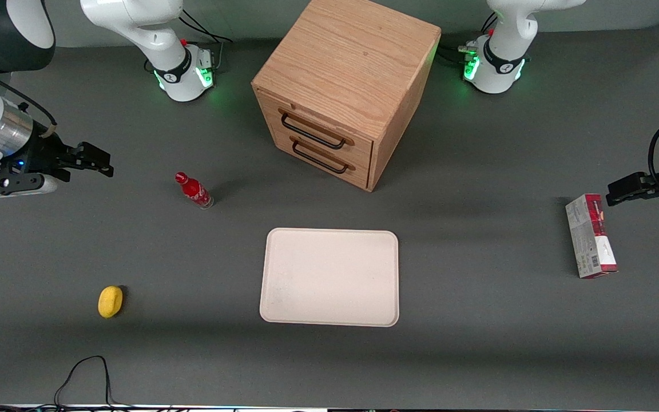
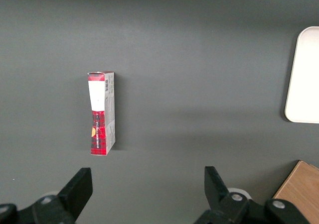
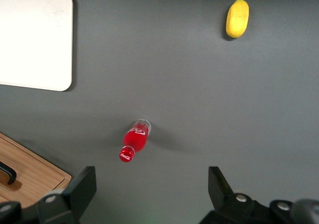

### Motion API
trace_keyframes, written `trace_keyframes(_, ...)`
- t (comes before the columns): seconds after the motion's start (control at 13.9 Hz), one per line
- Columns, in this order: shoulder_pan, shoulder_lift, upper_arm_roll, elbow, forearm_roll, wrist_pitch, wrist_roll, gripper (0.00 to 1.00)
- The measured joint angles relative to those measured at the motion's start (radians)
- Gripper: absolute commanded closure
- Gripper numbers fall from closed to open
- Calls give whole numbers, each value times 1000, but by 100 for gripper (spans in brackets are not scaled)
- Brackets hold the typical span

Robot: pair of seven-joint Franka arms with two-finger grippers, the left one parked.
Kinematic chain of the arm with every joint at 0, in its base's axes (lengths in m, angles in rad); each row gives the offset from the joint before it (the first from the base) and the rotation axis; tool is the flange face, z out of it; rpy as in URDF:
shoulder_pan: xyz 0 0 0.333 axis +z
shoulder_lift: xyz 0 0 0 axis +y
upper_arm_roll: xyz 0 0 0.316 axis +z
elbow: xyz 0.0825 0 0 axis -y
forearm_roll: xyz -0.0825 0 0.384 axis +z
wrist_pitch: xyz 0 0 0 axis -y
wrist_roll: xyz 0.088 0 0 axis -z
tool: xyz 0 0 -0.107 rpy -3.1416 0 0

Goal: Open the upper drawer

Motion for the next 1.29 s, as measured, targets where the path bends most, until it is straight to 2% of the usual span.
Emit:
trace_keyframes(0.86, 0, 20, -9, 11, 1, -18, -2, 0)
trace_keyframes(1.15, 9, 34, -4, 26, 54, -43, -2, 0)
trace_keyframes(1.29, 51, 53, 9, 27, 64, -45, -2, 0)
